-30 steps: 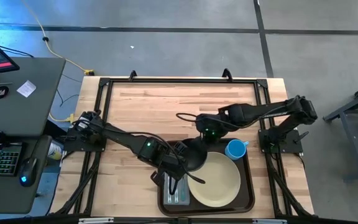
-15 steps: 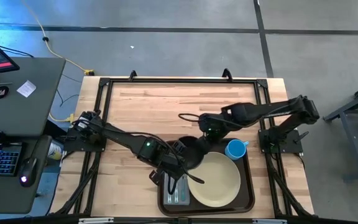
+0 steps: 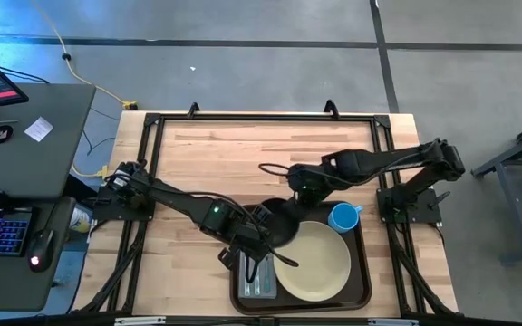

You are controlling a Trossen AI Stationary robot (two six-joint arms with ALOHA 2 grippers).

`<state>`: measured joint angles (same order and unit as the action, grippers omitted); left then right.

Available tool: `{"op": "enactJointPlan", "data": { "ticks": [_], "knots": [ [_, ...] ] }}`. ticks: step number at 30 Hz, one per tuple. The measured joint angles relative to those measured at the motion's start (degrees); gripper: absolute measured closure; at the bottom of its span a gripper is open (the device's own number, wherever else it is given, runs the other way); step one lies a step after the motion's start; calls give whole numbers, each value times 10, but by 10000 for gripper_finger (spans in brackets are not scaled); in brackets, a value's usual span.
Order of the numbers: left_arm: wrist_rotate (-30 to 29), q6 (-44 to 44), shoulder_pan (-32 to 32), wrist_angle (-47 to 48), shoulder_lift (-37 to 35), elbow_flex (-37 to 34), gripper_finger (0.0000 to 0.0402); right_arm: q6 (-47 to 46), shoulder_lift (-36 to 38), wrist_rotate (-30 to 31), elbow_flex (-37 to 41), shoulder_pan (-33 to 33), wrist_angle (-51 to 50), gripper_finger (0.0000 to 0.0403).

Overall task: Set up tray
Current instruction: Put the black bowl on the top of the white plate

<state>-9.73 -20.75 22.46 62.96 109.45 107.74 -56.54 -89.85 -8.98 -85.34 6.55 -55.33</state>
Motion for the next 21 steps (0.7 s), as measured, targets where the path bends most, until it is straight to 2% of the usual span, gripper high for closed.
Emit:
{"op": "enactJointPlan", "data": {
  "ticks": [3, 8, 12, 17, 19, 21],
  "knots": [
    [-12, 0, 0, 0, 0, 0, 359, 1, -14, -14, 0, 0, -9, 216],
    [-15, 5, 0, 0, 0, 0, 367, 18, -24, 11, 0, 0, -27, 242],
    [-16, 15, 0, -1, 0, 0, 361, 24, -22, 33, 0, 0, -24, 291],
    [-19, 18, 0, -11, 0, 1, 342, 36, -21, 44, 0, -1, -28, 382],
    [-40, 28, 0, -10, 0, 2, 336, 38, -21, 53, 0, -2, -30, 392],
    [-65, 48, 0, -5, 0, 1, 330, 38, -21, 55, 0, -2, -39, 385]
  ]
}}
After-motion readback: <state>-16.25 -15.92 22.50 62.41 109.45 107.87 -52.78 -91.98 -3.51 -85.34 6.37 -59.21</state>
